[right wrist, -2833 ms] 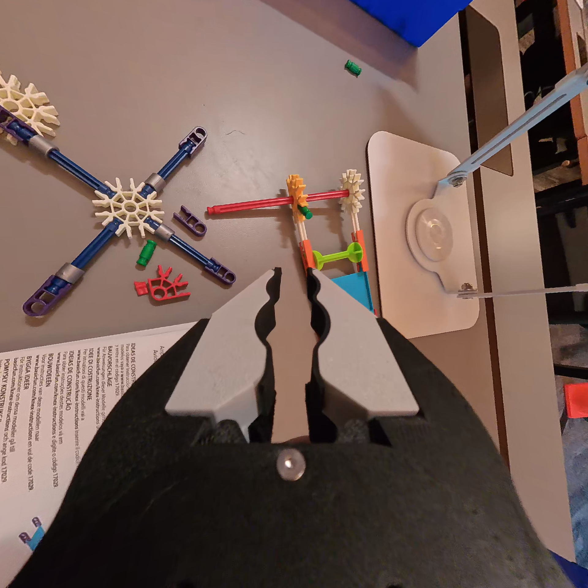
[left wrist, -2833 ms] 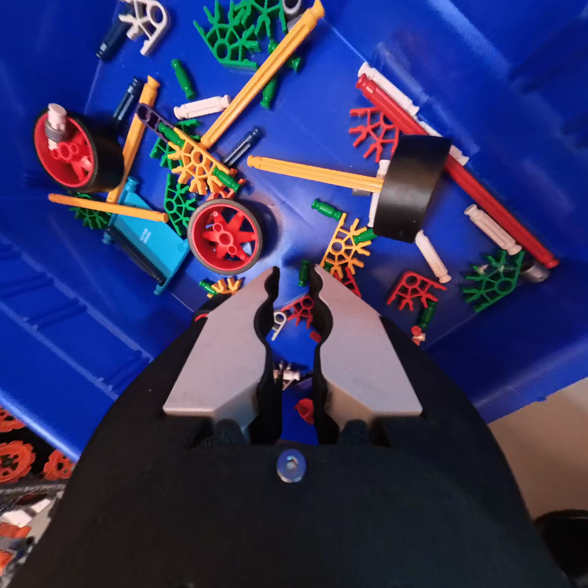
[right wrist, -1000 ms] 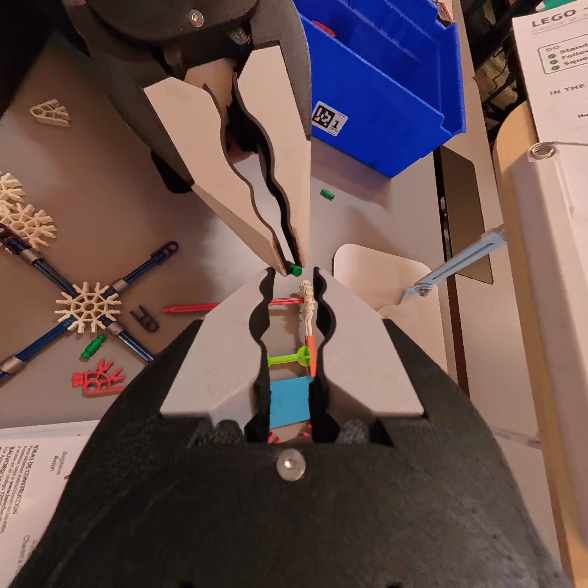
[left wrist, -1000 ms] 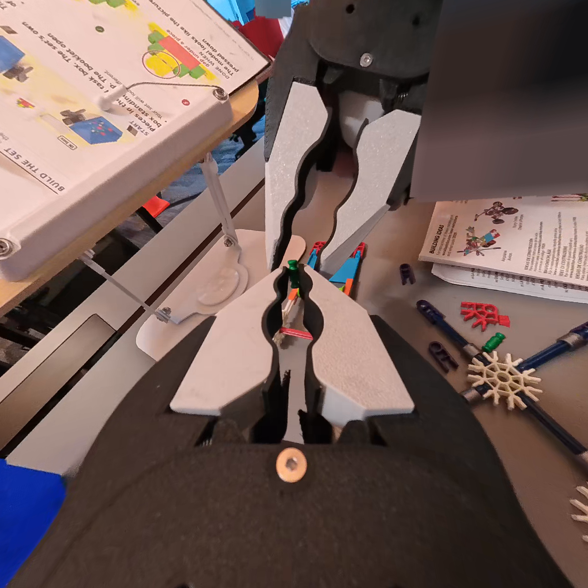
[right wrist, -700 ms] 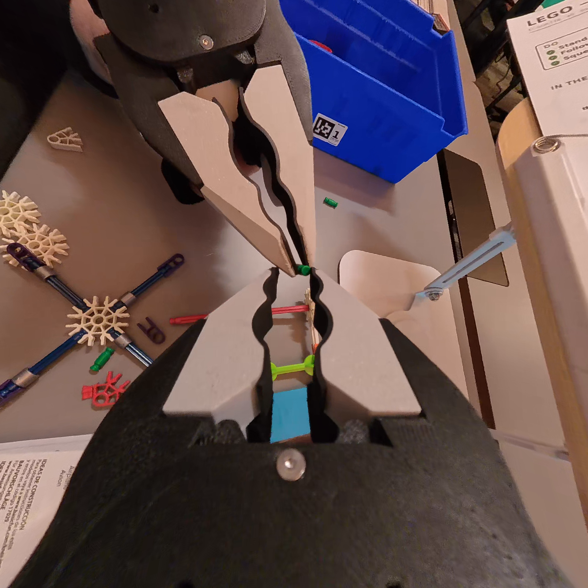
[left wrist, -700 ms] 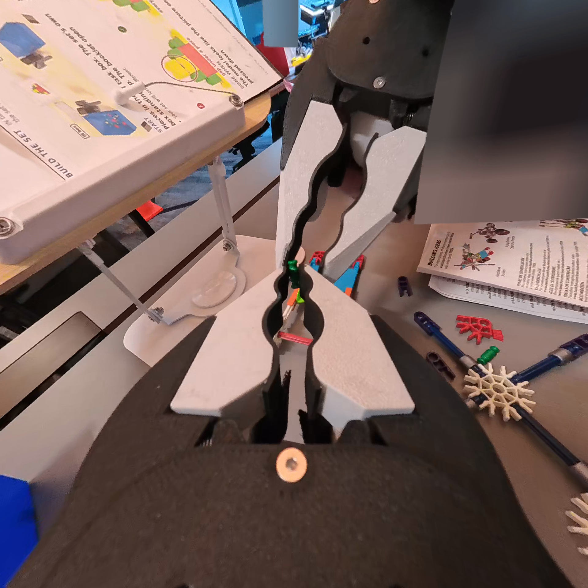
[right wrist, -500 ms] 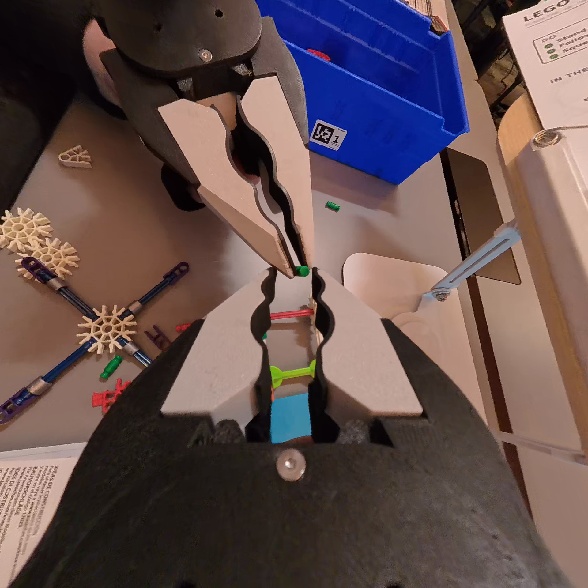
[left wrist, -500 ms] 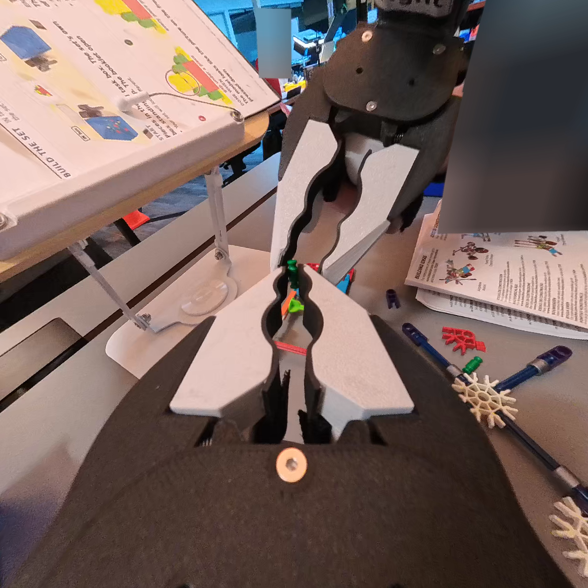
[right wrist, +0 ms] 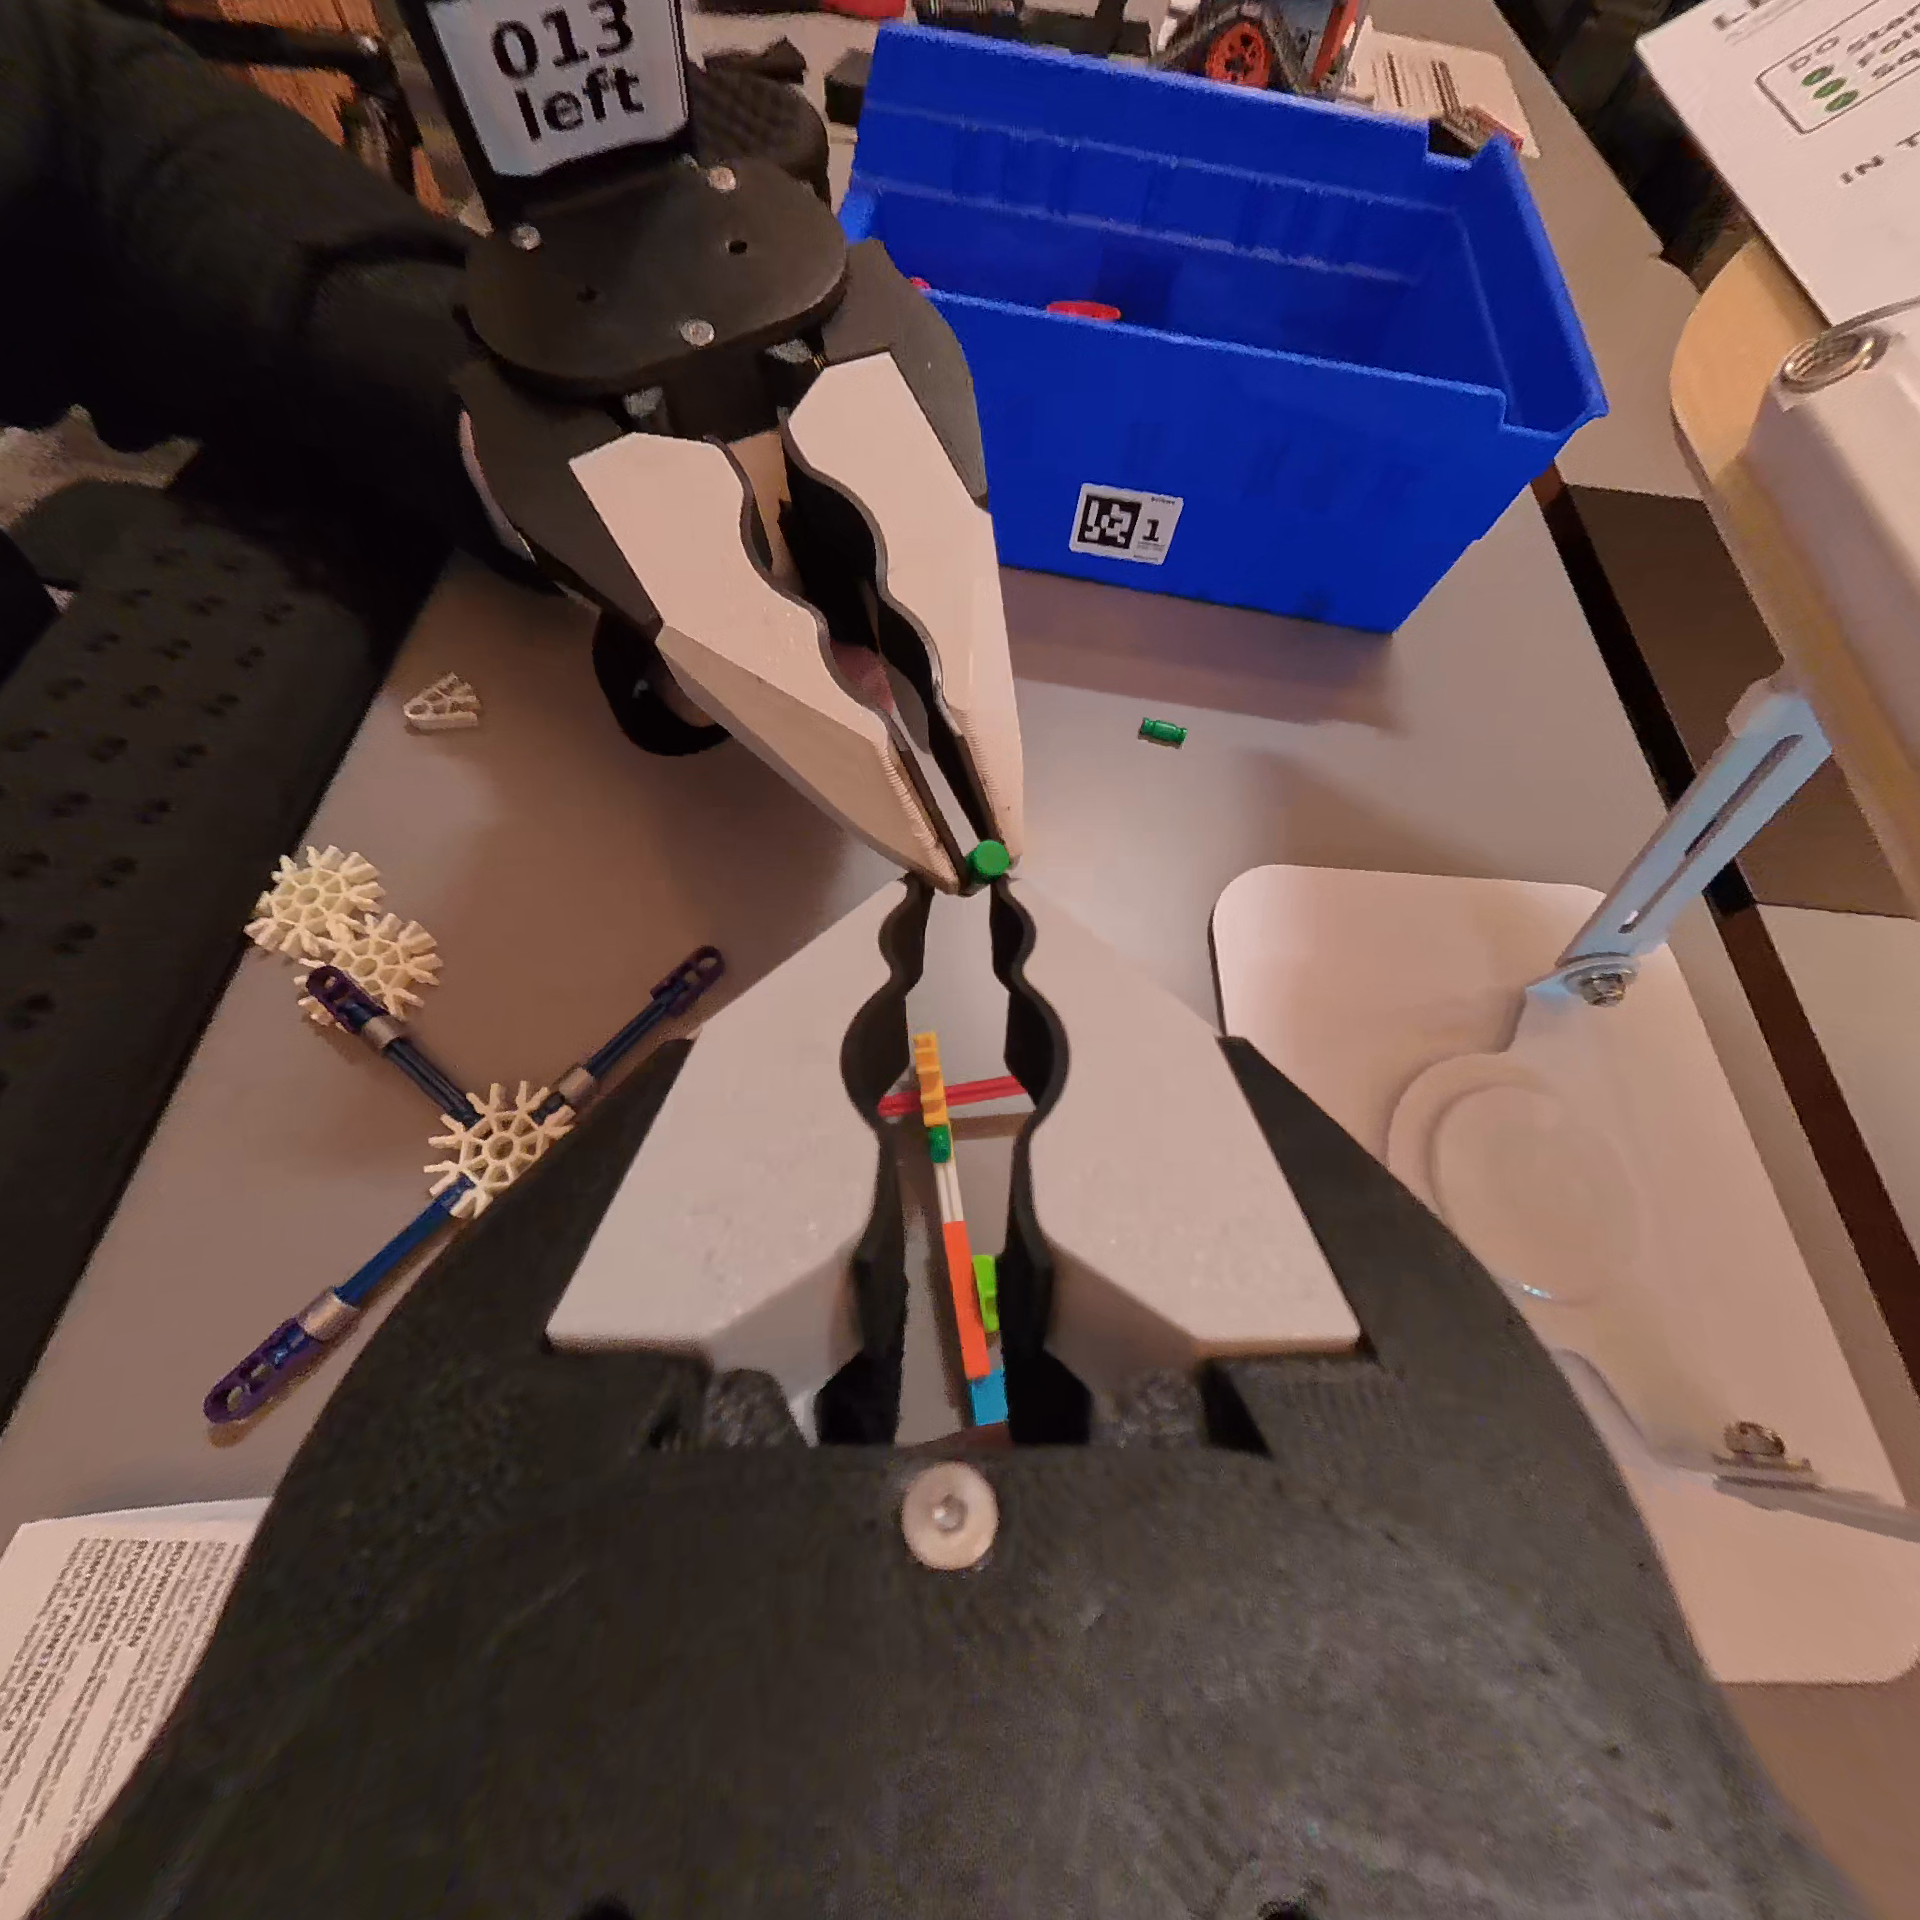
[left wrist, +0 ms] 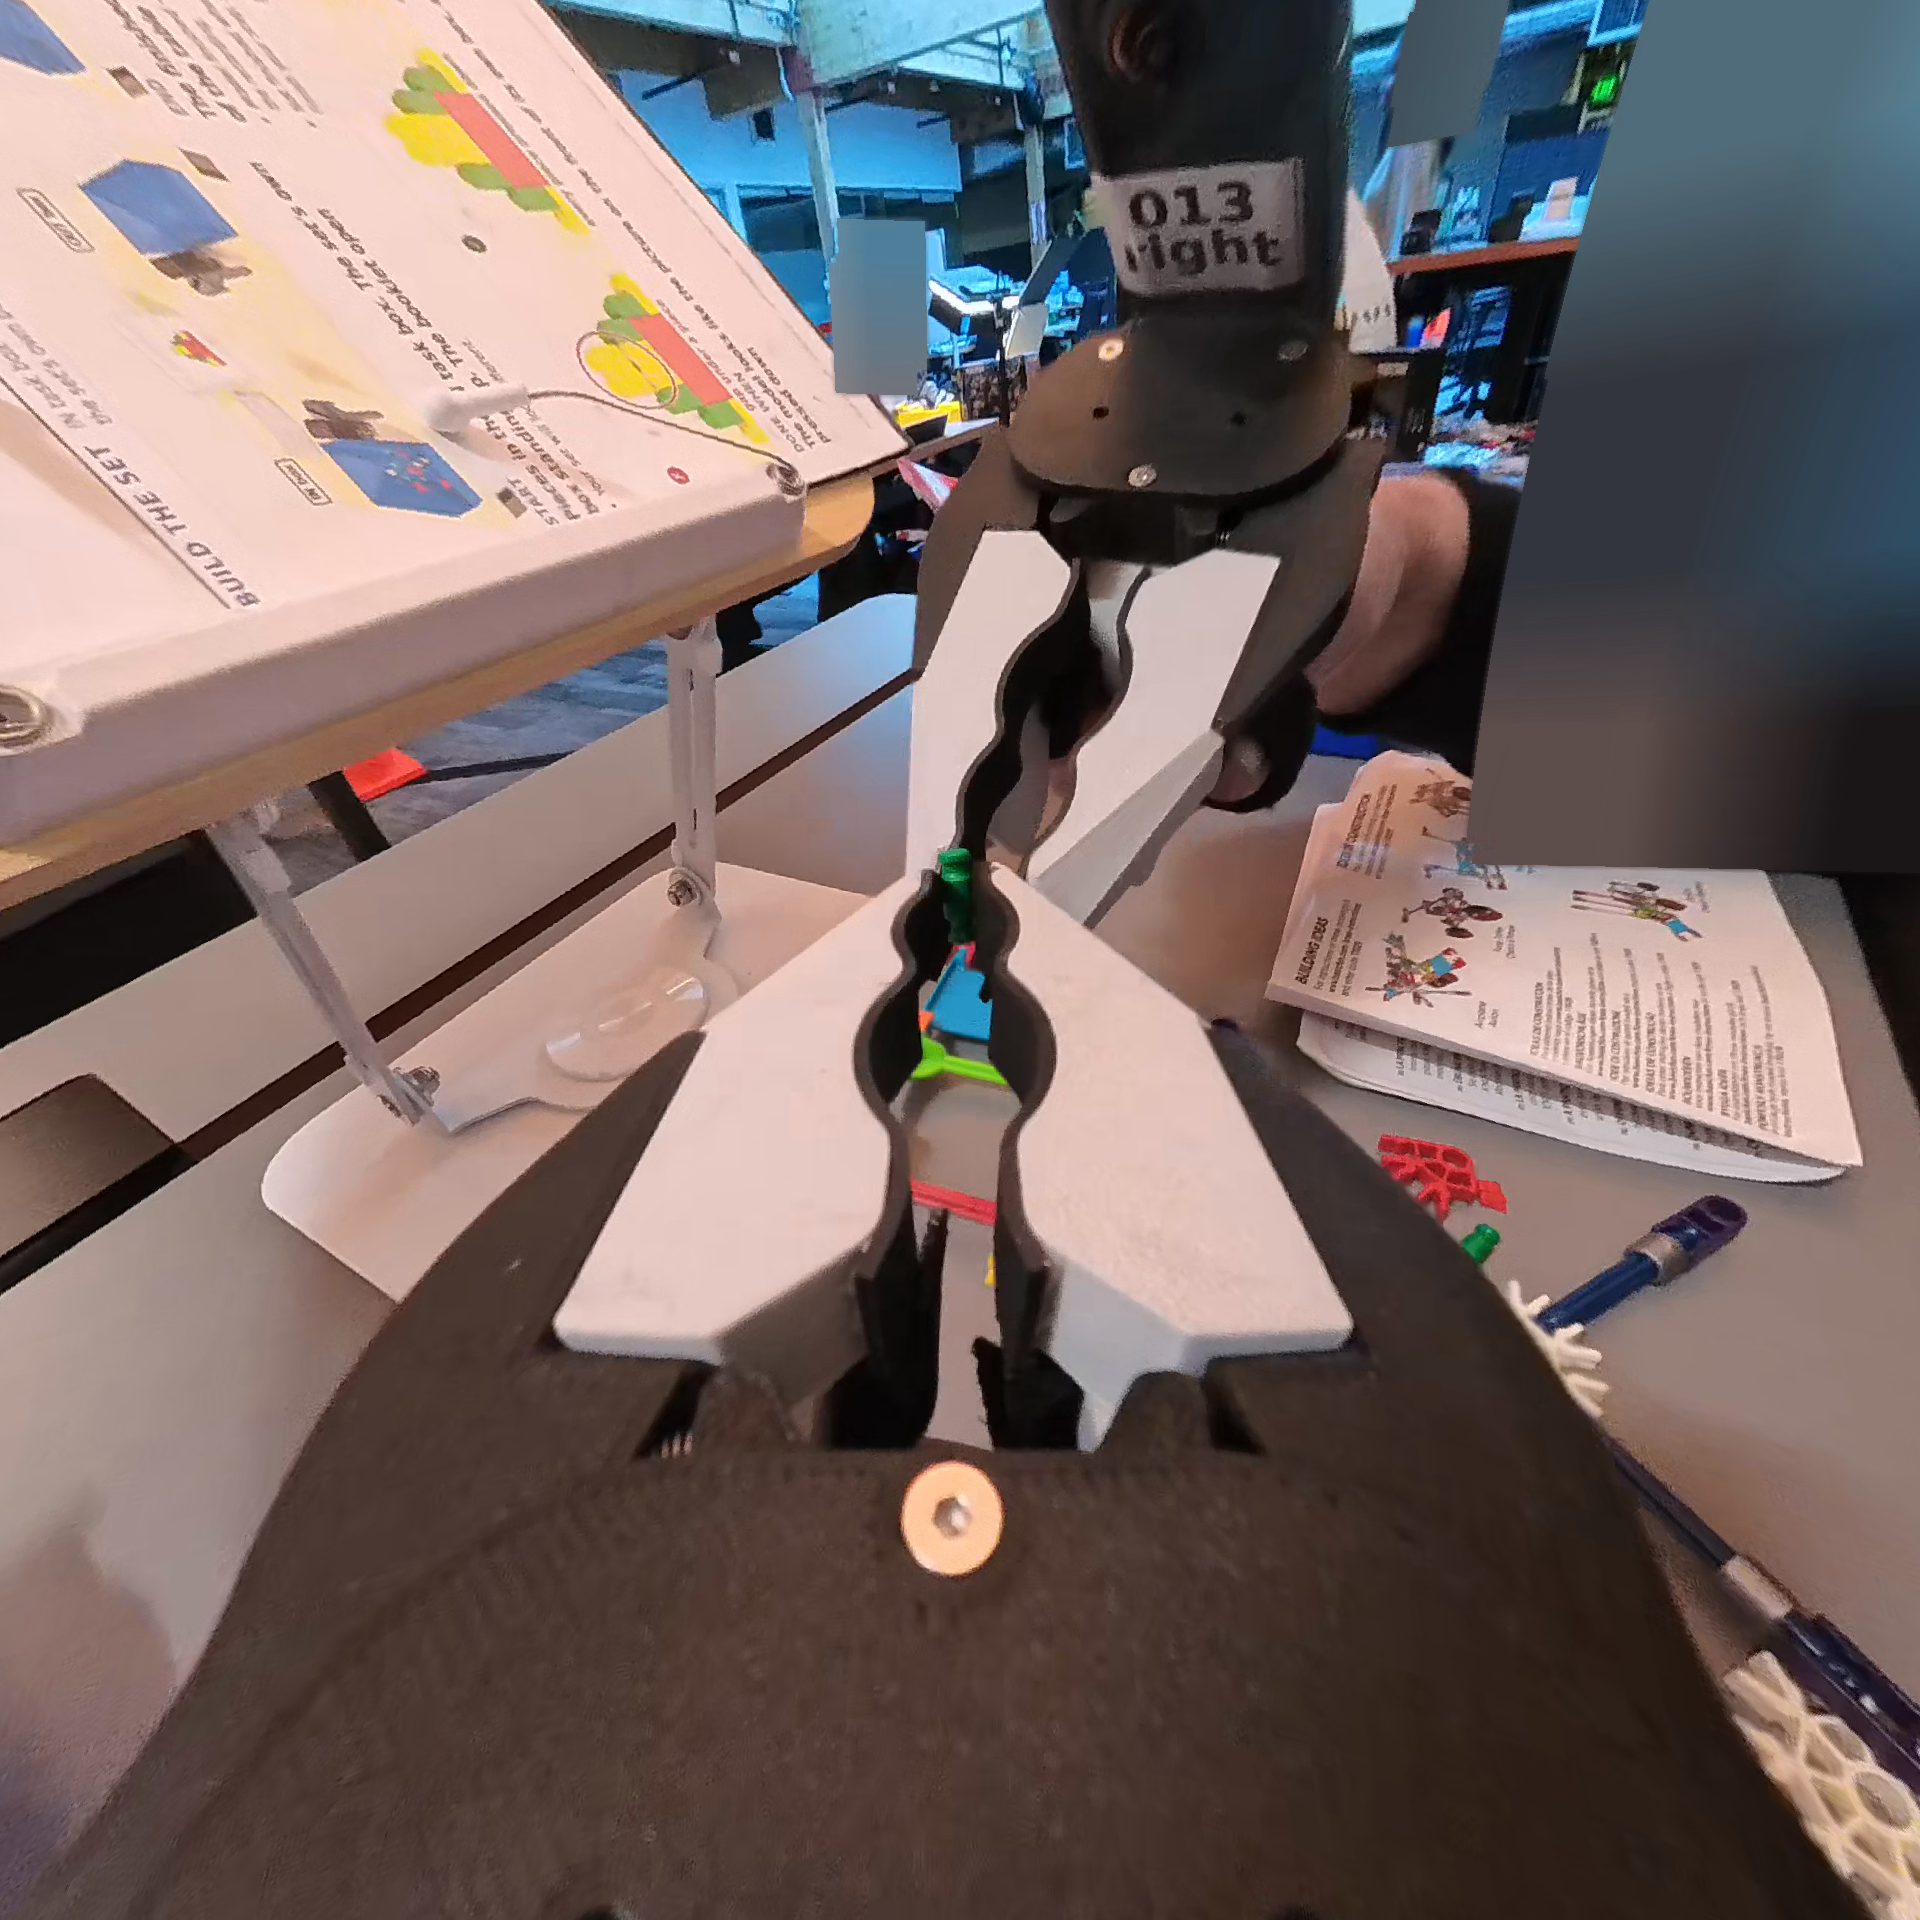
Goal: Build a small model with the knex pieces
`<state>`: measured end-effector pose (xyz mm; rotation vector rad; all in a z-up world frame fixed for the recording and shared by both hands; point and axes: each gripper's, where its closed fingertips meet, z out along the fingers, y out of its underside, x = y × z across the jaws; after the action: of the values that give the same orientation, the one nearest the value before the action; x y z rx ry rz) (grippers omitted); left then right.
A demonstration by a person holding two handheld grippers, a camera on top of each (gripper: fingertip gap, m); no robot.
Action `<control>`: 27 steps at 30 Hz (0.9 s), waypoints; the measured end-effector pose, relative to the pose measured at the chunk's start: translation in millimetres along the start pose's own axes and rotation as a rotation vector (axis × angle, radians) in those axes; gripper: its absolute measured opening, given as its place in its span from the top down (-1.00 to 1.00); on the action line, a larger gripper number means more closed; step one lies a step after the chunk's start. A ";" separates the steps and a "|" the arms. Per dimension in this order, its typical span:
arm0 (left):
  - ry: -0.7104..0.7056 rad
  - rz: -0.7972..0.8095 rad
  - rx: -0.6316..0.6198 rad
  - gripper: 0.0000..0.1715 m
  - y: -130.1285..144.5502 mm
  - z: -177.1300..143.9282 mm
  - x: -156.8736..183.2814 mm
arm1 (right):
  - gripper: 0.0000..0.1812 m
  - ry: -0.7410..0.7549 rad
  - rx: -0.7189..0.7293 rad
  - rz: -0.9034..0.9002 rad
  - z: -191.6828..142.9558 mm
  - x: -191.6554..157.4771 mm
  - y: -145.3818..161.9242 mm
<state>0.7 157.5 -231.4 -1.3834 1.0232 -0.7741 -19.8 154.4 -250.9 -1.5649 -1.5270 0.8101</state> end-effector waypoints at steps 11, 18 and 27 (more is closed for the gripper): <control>0.050 -0.086 0.093 0.96 -12.6 -3.6 2.9 | 0.97 -0.088 0.108 0.076 -5.4 -5.4 -11.8; 0.063 -0.100 0.098 0.96 -12.8 -4.1 2.5 | 0.99 -0.068 0.090 0.050 -5.4 -4.2 -11.0; 0.076 -0.109 0.060 0.95 -6.8 -5.3 0.9 | 1.00 -0.023 0.018 -0.015 -4.6 -3.3 -5.0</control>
<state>-2.9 154.0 -224.3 -1.3758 0.9813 -0.9375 -18.5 150.5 -244.6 -1.5337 -1.5420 0.8336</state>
